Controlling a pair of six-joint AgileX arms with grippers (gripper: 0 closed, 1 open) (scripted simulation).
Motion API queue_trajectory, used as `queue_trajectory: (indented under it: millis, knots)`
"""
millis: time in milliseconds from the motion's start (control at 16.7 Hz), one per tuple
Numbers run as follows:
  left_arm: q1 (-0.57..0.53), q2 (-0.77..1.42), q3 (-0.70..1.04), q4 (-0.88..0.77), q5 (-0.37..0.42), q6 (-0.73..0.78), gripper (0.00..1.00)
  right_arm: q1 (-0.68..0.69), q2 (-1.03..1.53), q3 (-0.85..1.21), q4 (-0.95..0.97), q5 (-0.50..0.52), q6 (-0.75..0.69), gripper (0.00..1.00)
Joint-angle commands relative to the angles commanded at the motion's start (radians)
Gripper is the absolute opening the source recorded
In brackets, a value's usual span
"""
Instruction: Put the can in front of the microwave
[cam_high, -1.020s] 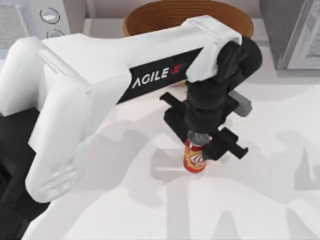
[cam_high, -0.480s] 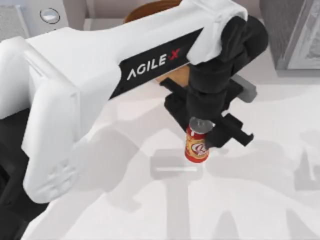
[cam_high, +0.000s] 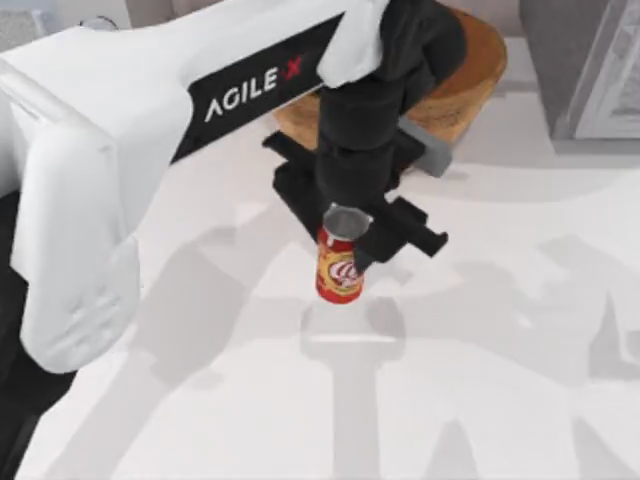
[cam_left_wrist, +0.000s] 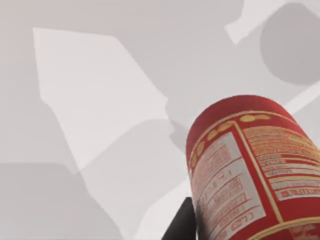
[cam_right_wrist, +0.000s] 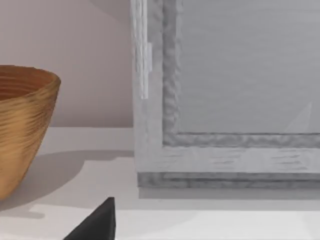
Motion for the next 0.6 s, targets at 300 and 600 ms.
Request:
queue_trajectory:
  millis: [300,600]
  knots:
    - [0.283,-0.018,-0.006,-0.086,-0.013,0.108,0.0,0.0,0.0,0.0,0.0,0.0,0.0,1.0]
    - [0.676,-0.015,-0.011,-0.068,-0.015,0.242,0.0,0.0,0.0,0.0,0.0,0.0,0.0,1.0]
